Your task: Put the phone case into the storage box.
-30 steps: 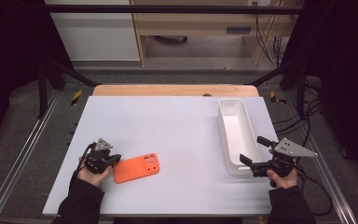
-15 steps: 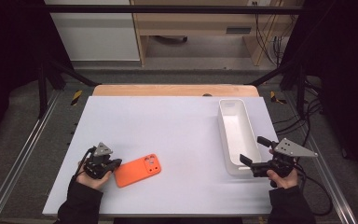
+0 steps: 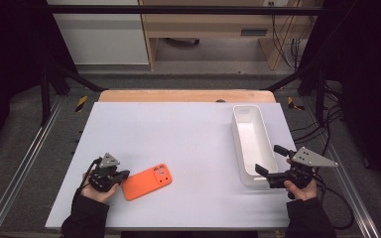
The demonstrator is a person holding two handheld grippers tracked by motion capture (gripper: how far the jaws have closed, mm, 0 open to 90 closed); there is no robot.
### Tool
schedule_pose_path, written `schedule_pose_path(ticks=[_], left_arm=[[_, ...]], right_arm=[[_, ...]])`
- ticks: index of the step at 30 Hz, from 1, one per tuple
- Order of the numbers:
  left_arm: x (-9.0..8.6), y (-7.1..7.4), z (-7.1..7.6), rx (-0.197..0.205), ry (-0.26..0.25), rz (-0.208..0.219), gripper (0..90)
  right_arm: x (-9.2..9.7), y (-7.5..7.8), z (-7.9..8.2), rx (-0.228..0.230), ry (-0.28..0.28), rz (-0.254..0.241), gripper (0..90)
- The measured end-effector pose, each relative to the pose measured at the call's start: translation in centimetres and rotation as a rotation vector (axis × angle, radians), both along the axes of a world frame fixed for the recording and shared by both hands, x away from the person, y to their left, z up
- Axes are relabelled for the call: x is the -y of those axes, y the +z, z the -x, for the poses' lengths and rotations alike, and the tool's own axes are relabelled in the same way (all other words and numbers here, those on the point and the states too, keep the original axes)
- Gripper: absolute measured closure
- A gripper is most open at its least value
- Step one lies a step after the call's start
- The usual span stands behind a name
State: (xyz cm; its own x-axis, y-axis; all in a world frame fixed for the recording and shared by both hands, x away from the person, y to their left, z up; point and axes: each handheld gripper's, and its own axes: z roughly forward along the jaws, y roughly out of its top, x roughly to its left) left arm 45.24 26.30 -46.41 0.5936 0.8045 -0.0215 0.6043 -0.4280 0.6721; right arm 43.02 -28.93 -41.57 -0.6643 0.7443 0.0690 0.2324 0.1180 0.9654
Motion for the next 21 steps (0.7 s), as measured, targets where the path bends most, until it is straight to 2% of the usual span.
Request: schedule_pose_path(ticks=[21], left_arm=[[0.03, -0.02, 0.44, -0.004, -0.013, 0.005, 90.0]], right_arm=[[-0.01, -0.02, 0.00, 0.001, 0.005, 0.001, 0.4]])
